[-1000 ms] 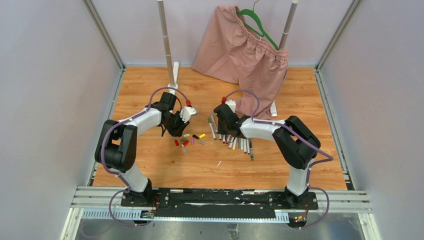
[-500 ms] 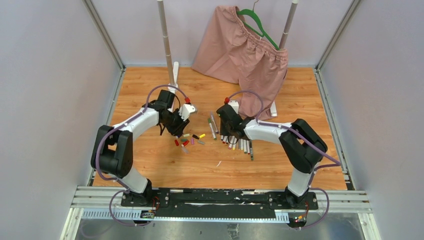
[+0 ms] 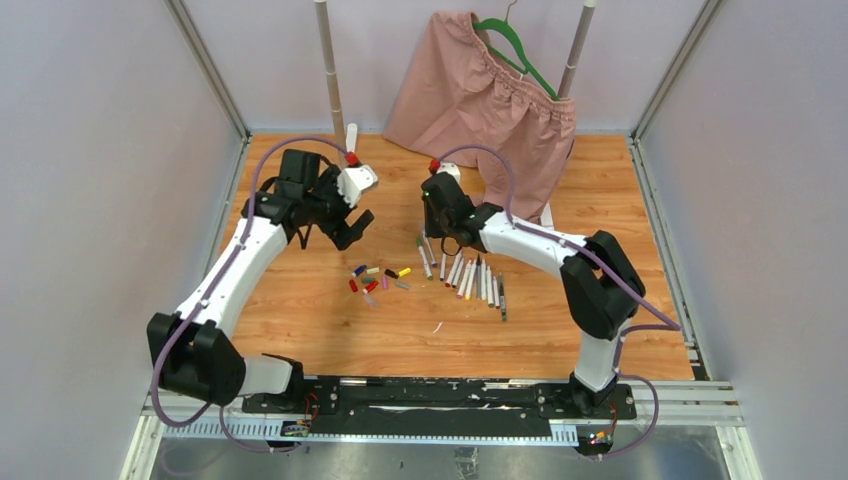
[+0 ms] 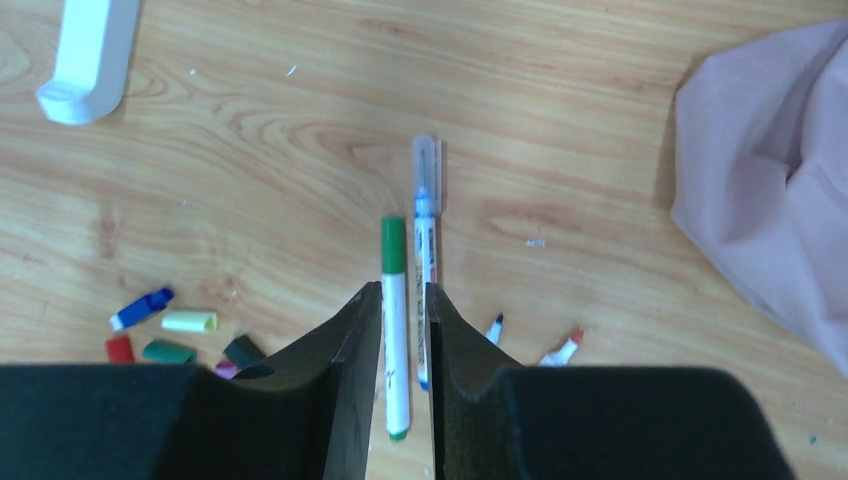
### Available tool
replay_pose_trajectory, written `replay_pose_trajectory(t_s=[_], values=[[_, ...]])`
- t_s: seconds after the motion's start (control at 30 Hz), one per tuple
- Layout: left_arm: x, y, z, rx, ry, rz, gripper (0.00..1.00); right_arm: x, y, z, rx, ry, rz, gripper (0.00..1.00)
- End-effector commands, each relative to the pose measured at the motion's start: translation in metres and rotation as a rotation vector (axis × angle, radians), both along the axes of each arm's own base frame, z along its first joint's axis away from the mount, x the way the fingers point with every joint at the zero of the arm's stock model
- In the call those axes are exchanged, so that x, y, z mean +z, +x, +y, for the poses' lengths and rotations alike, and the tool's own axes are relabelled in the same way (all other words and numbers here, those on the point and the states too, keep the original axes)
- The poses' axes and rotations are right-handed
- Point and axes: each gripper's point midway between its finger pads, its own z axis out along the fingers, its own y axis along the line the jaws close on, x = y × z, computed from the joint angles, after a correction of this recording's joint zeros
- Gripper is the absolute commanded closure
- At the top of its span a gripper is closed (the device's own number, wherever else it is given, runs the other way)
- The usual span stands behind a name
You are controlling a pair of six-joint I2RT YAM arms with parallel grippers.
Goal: Open the pen caps
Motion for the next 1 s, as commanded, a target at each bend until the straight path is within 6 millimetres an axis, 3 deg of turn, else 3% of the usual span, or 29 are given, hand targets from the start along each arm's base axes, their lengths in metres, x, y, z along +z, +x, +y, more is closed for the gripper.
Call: replay_pose_trajectory(t_s=[0.0, 0.2, 0.3, 0.97], values=[[0.026, -0.005, 0.027, 0.089, 0.011, -0.053, 0.0, -0.036, 0.01, -0.008, 0.041, -0.1, 0.09, 0.74], [0.054, -0.001, 0.056, 0.186, 0.028, -0.153, 0.0, -0.057, 0.014, 0.002, 0.101, -0.135, 0.134, 0.76], [0.065, -0.004, 0.06, 0.185, -0.01, -0.185, 0.0, -0.067, 0.012, 0.002, 0.11, -0.146, 0.154, 0.76], [0.05, -0.01, 0.052, 0.142, -0.038, -0.144, 0.0, -0.1, -0.003, 0.005, 0.125, -0.158, 0.231, 0.72]])
